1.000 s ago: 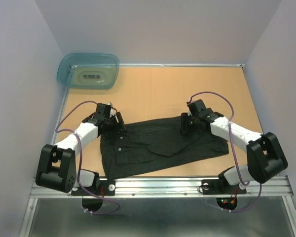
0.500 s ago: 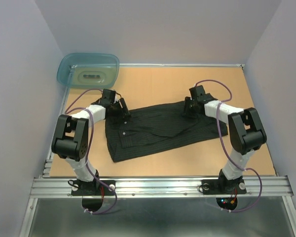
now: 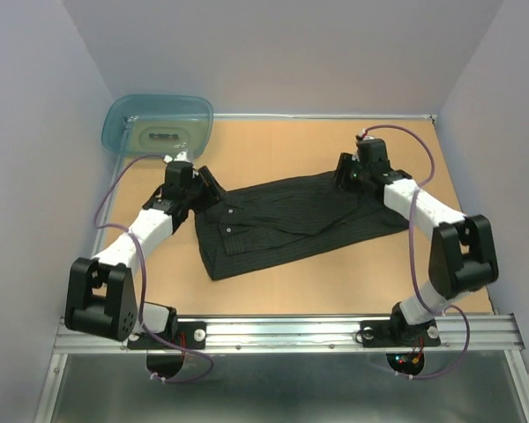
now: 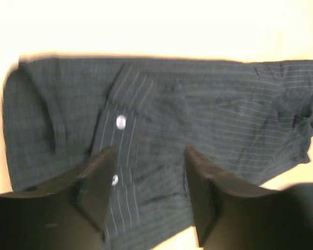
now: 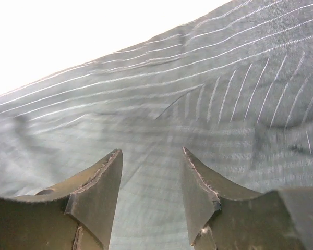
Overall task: Fold and stack the long sleeve shirts
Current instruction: Fold the shirt
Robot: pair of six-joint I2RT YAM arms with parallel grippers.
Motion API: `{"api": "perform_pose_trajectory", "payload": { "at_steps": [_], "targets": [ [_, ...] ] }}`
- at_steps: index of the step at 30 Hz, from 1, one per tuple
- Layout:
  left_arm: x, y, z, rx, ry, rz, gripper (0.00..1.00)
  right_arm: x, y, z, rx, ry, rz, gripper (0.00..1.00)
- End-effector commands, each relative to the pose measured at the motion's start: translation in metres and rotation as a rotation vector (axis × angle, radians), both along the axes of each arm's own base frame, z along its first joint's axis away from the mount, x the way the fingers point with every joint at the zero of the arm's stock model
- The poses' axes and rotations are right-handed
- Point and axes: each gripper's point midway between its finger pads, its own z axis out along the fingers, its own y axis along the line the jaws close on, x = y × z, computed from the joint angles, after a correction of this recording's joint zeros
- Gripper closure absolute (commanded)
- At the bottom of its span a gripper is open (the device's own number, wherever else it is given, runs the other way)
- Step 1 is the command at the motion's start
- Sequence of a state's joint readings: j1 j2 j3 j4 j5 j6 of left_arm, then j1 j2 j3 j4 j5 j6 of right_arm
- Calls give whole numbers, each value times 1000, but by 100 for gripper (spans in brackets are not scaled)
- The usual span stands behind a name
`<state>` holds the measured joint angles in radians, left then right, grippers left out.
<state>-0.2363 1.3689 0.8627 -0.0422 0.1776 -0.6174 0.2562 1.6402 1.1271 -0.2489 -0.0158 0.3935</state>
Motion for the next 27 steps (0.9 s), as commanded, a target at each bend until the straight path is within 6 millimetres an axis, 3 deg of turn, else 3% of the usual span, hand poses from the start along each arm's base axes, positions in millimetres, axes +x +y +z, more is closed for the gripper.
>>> {"api": "perform_pose_trajectory", "payload": {
  "at_steps": [1,2,3,7,11,21,27],
  "targets": [
    [-25,4,-25,-22,48,81,40,-29,8,19,77,-45,42,46],
    [-27,6,-28,-11,49,87,41,-33,9,29,92,-72,48,46],
    [-25,5,-28,-12,36,83,44,-41,9,23,100,-60,55,45],
    [-11,1,-28,26,23,51,46,-54,16,31,148,-91,101,44],
    [0,5,-39,57,56,88,47,-70,22,27,187,-83,144,44],
    [-1,7,-77,96,165,98,50,-84,21,16,195,-65,156,44],
    [-3,0,-81,82,180,70,50,-86,21,9,191,-51,158,44]
  ]
}}
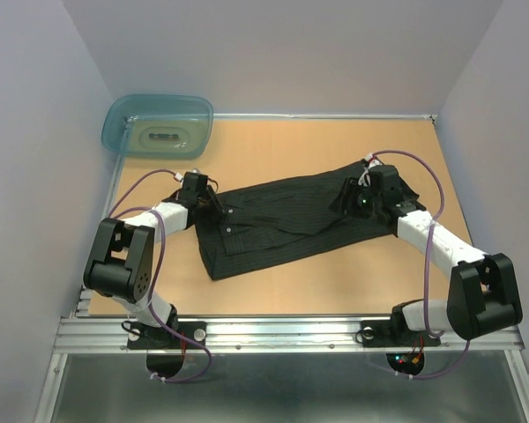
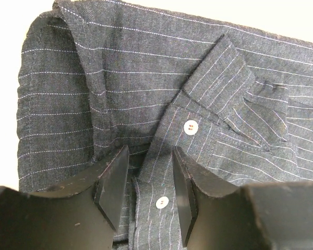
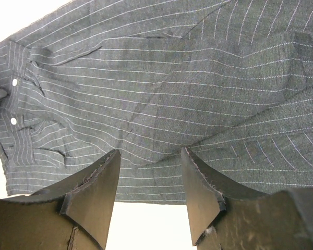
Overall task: Fold and stack the long sleeve shirts
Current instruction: Fold the shirt
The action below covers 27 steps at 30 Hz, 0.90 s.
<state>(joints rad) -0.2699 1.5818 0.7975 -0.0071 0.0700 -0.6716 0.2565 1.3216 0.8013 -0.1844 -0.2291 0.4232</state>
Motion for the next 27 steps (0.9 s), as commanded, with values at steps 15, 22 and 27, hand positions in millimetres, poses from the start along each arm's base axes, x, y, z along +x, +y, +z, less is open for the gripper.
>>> {"api": "perform_pose_trajectory", "payload": {
  "at_steps": [15,22,27],
  "targets": [
    [11,-19,20,-28,-27,-54,84,-1,3,3,18,-45,12,44],
    [17,-26,50,-56,-60,-67,100,-1,2,8,18,-62,8,44],
    [3,-32,72,-102,-47,-62,100,1,-2,17,6,-94,-7,44]
  ]
}}
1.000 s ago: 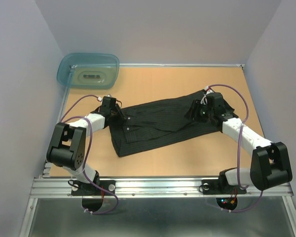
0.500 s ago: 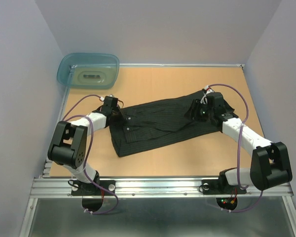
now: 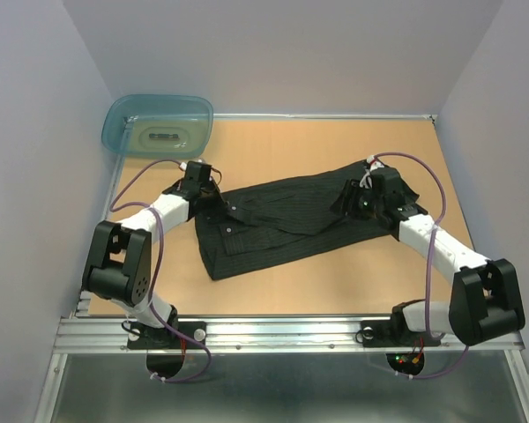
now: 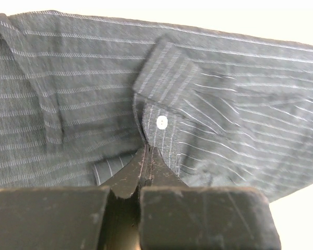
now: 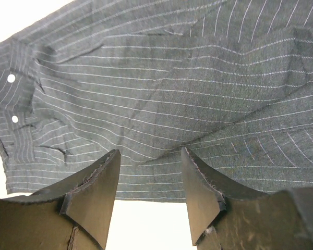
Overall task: Fold and stack the long sleeve shirts
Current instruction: Fold the shirt
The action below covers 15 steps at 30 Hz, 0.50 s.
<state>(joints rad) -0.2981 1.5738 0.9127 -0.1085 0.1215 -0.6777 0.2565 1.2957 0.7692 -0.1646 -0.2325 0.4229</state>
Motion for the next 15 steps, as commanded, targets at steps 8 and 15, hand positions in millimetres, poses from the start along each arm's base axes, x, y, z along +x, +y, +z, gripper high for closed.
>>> {"api": "perform_pose_trajectory", "payload": {
  "at_steps": [8,15],
  "targets": [
    [-39,2,33,-44,39,18,100,4,-2,18,0,-86,-15,44],
    [-49,24,25,46,30,77,100,3,-3,19,-4,-89,-20,44]
  ]
}}
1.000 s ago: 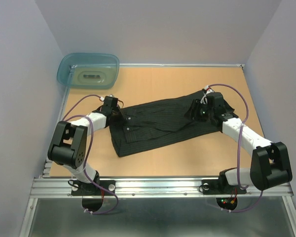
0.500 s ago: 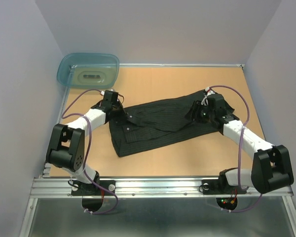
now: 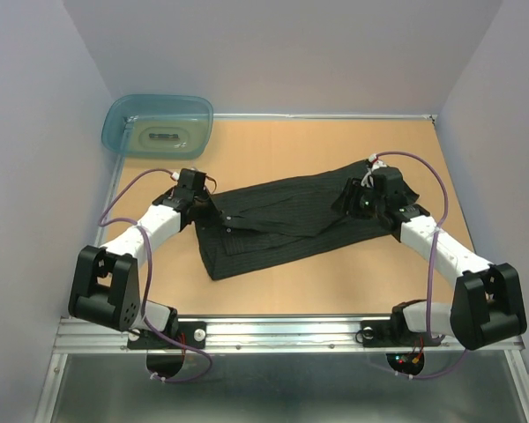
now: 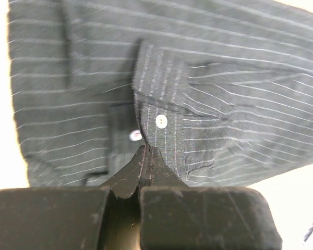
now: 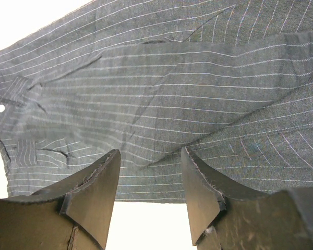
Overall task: Fold and stack the long sleeve shirts
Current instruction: Fold the shirt
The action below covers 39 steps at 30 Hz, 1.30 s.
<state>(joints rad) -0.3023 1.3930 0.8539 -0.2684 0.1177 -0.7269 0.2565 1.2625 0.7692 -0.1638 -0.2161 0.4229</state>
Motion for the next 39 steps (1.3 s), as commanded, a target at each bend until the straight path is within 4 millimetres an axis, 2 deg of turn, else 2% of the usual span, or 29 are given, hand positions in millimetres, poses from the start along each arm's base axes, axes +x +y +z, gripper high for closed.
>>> {"api": "perform_pose_trajectory", "payload": {
  "at_steps": [1,5,7,12,15,19,24,28,31,32,33,34,36,37,39],
  "targets": [
    [-8,18,3,76,-18,48,100,2,-1,8,-2,-52,-11,44],
    [-11,21,4,84,-45,51,99,3,-7,0,-14,-27,-55,44],
    [-13,28,-3,113,-46,64,99,3,-10,-8,-25,7,-81,44],
    [-19,23,-12,111,-39,40,98,5,-10,-27,-5,98,-145,44],
    [-19,17,-14,108,-50,23,98,13,-18,-35,-19,122,-222,44],
    [-21,17,-17,138,-60,20,97,24,-20,-36,-24,127,-259,44],
    [-22,31,-21,212,-81,64,96,35,-22,-38,-41,132,-272,44],
    [-32,40,-36,249,-47,80,93,40,-27,-40,-38,141,-296,44],
    [-36,43,-41,257,-33,96,91,42,-30,-35,-39,124,-298,44],
    [-36,44,-40,256,-35,103,87,43,-28,-31,-39,114,-285,44],
    [-34,43,-37,251,-47,107,78,44,-26,-26,-31,101,-271,44],
    [-33,42,-34,247,-56,105,72,44,-20,-20,-15,90,-233,44],
    [-28,39,-22,233,-89,98,65,42,-12,-12,3,74,-169,44],
    [-22,32,-7,207,-129,85,61,42,-7,-9,11,69,-138,44],
    [-16,23,15,183,-188,67,46,39,2,2,40,48,-79,44]
  ]
}}
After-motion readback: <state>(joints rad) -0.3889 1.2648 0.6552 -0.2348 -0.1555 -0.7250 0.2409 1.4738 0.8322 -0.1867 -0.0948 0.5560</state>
